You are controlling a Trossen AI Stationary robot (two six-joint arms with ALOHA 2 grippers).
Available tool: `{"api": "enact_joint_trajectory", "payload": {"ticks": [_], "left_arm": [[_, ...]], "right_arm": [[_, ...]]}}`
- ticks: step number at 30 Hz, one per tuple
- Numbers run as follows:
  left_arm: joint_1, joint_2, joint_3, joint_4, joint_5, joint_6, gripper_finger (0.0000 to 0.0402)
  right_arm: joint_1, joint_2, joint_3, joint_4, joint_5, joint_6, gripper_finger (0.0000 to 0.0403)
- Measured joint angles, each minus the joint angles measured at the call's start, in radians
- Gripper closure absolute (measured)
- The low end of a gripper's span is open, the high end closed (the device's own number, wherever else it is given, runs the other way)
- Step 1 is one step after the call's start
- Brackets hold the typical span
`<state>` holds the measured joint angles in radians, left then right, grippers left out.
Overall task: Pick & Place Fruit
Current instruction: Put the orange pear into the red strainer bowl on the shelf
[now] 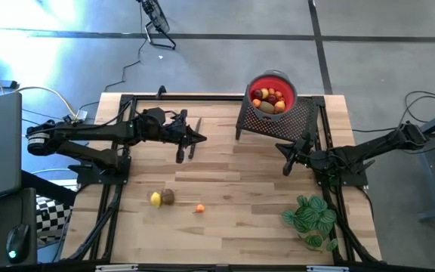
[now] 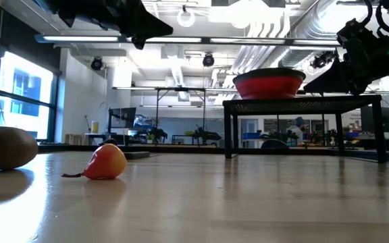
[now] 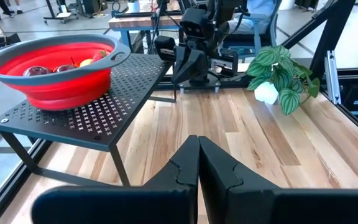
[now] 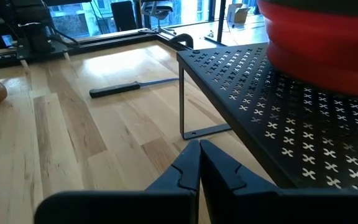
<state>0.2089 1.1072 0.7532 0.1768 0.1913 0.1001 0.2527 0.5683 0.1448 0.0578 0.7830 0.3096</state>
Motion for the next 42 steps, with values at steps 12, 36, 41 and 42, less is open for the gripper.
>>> {"api": "enact_joint_trajectory", "payload": {"ticks": [12,36,41,42], "left_arm": [[0.0,0.0,0.0,0.0,0.0,0.0,0.0401],[0.0,0.001,0.001,0.0,-0.001,-0.003,0.0401],[0.0,0.001,0.001,0.0,-0.001,-0.059,0.0401],[0.0,0.001,0.001,-0.001,-0.001,-0.076,0.0401]], "right_arm": [[0.0,0.0,0.0,0.0,0.0,0.0,0.04],[0.0,0.0,0.0,0.0,0.0,0.005,0.04],[0.0,0.0,0.0,0.0,0.001,0.007,0.04],[0.0,0.0,0.0,0.0,0.001,0.007,0.04]]}}
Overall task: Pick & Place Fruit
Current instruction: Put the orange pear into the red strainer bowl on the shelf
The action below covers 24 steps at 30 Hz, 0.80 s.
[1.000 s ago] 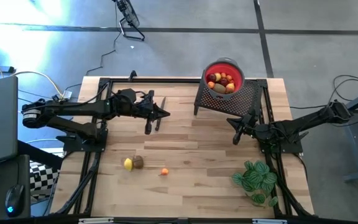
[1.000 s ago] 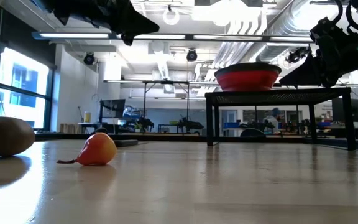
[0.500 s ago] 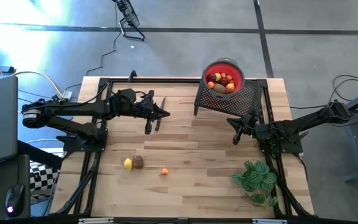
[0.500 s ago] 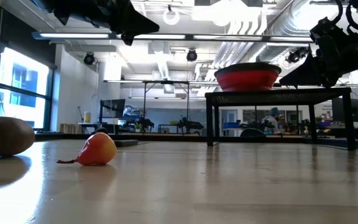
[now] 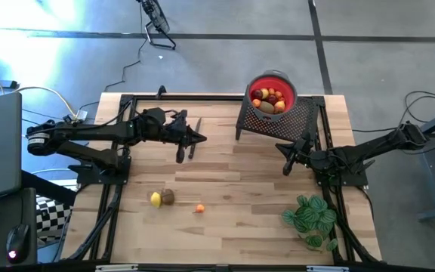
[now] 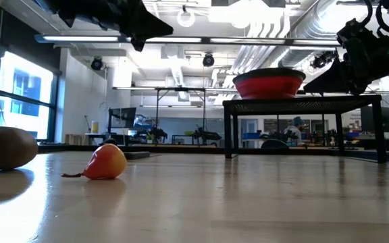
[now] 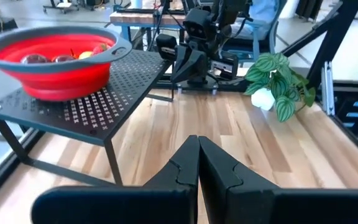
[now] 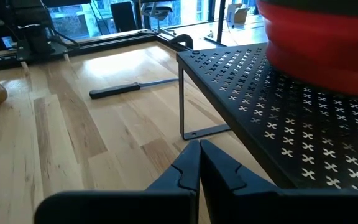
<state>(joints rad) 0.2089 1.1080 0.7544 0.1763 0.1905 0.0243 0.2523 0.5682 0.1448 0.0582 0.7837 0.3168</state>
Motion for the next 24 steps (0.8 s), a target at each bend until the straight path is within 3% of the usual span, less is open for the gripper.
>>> {"api": "enact_joint_trajectory", "payload": {"ticks": [8,15,24], "left_arm": [[0.0,0.0,0.0,-0.116,0.0,-0.161,0.0401],[-0.062,0.001,0.0,-0.179,-0.008,-0.173,0.0401],[-0.302,0.005,0.0,-0.18,-0.249,-0.183,0.0401]], "right_arm": [[0.0,0.0,0.0,0.0,0.0,-0.004,0.04],[0.0,0.0,0.0,0.0,0.001,-0.006,0.0401],[0.0,0.0,0.0,0.001,0.001,-0.003,0.0401]]}}
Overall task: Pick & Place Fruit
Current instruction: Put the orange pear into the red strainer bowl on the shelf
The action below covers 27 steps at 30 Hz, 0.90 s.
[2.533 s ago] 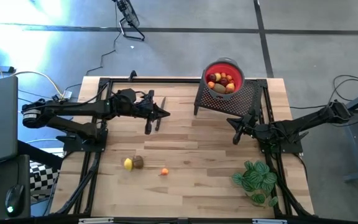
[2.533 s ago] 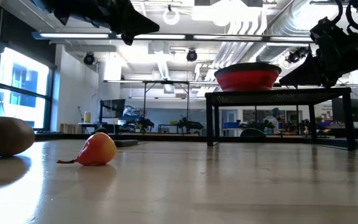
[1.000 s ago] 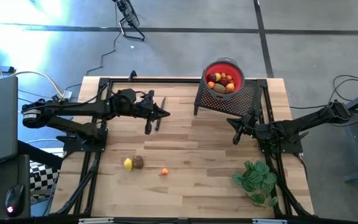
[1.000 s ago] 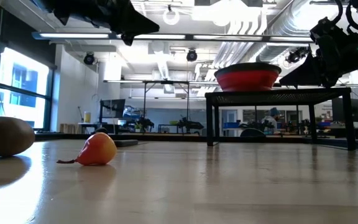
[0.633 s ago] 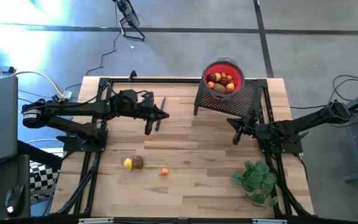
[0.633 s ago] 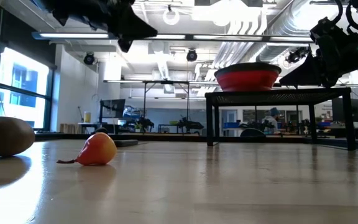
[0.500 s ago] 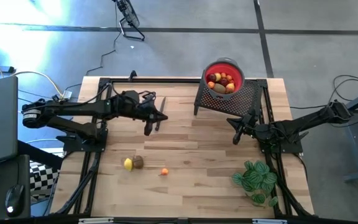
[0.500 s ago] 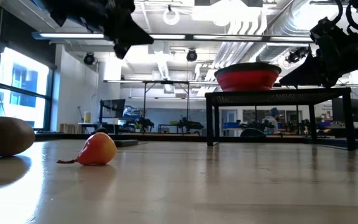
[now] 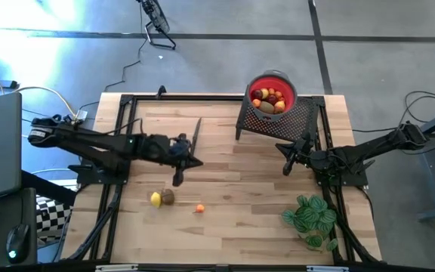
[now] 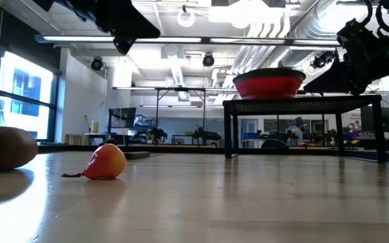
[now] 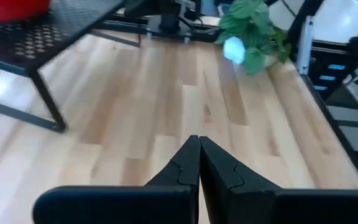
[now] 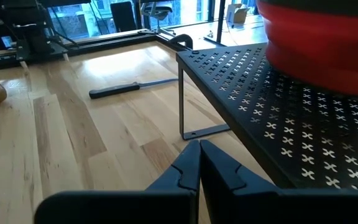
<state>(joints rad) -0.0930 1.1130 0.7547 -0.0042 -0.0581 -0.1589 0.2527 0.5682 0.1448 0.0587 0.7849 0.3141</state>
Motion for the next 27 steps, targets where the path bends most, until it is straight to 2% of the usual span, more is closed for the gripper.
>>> {"api": "enact_joint_trajectory", "payload": {"ticks": [7,18,22,27], "left_arm": [[-0.097,0.0,0.0,0.002,-0.011,-0.03,0.0401],[-0.104,0.0,0.0,-0.017,0.018,0.004,0.0394],[-0.104,0.0,0.0,-0.061,0.03,-0.03,0.0355],[-0.104,0.005,0.0,-0.114,0.054,-0.034,0.0276]], "right_arm": [[0.0,0.0,0.0,0.0,-0.001,0.001,0.0401],[0.0,0.0,0.0,0.002,0.001,0.025,0.0401],[0.0,0.0,0.0,0.002,0.001,0.029,0.0401],[0.0,0.0,0.0,0.002,0.0,0.029,0.0401]]}}
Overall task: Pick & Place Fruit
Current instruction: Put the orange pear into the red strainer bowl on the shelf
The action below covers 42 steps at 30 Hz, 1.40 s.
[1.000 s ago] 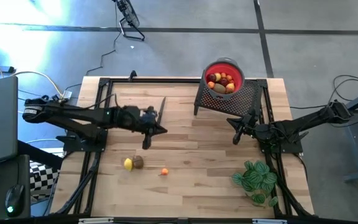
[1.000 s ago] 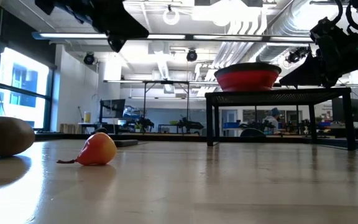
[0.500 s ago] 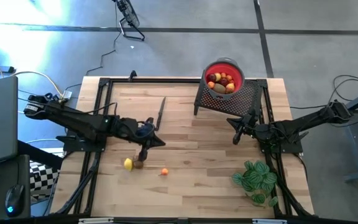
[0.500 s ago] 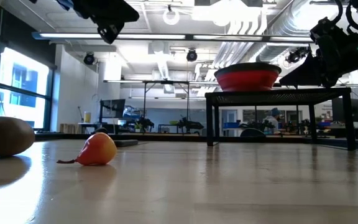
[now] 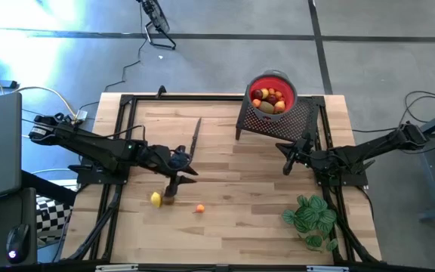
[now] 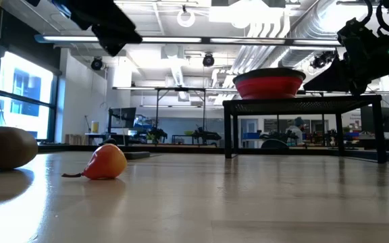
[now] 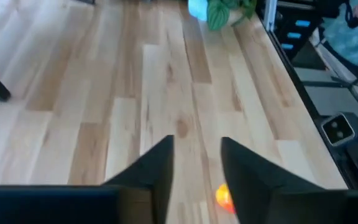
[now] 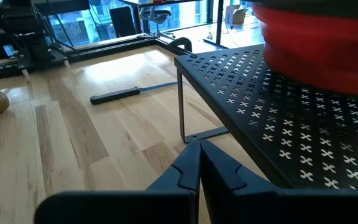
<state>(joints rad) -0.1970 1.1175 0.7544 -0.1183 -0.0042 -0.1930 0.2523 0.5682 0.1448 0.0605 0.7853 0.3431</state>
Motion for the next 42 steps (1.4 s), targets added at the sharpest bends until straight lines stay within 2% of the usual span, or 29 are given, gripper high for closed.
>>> {"api": "enact_joint_trajectory", "payload": {"ticks": [5,10,16,31,37,42], "left_arm": [[0.0,0.0,0.0,0.004,0.077,-0.003,0.0202],[0.0,-0.001,0.0,0.017,0.152,-0.025,0.0167],[0.0,-0.001,0.0,0.01,0.211,-0.043,0.0162],[0.0,-0.002,0.0,0.013,0.213,-0.044,0.0162],[0.0,-0.002,0.0,0.014,0.216,-0.129,0.0162],[0.0,-0.002,0.0,0.014,0.216,-0.138,0.0162]], "right_arm": [[0.0,0.0,0.0,0.0,-0.001,0.0,0.0401],[0.0,0.0,0.0,-0.001,0.0,0.0,0.0401],[0.0,0.0,0.0,-0.001,0.001,0.001,0.04],[0.0,0.0,0.0,-0.001,0.001,0.001,0.04],[0.0,0.0,0.0,-0.001,0.001,0.001,0.04],[0.0,0.0,0.0,-0.001,0.0,0.004,0.04]]}}
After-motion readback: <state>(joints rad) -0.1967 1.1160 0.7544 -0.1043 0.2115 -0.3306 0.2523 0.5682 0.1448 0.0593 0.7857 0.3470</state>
